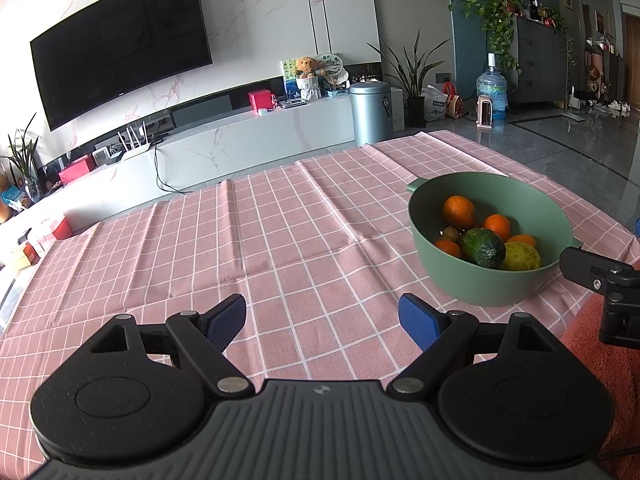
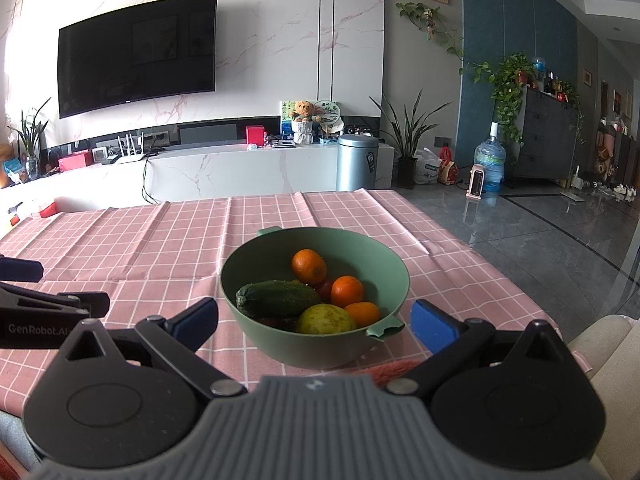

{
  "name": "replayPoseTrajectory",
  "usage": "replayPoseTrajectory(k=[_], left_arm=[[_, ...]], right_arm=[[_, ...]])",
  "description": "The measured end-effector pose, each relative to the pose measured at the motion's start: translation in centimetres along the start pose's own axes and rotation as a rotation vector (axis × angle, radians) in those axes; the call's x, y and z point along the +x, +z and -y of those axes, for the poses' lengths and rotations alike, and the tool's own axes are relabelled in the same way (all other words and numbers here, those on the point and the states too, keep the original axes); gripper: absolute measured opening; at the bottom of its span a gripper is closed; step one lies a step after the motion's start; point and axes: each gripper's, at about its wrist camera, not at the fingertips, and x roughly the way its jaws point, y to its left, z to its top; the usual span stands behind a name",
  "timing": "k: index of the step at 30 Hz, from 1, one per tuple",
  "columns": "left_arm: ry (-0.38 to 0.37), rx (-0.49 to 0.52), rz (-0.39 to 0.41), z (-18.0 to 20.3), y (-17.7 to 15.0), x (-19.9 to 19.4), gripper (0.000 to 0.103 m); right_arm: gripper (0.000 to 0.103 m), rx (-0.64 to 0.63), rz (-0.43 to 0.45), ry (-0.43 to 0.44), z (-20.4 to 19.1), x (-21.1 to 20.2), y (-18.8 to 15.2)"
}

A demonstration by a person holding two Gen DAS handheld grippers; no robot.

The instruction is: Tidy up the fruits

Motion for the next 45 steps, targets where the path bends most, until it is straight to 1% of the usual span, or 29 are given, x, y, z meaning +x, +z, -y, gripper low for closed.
replayPoseTrajectory(k=[37, 45], left_arm=[[0.001, -0.011, -0.016, 0.12, -0.35, -0.21, 0.101], [-0.011, -0.004, -0.026, 0.29, -0.13, -0.33, 0.1]], right_arm=[[0.098, 0.0, -0.001, 0.0, -0.02, -0.06, 0.08], [0.098, 0.0, -0.001, 0.0, -0.02, -0.08, 0.1]])
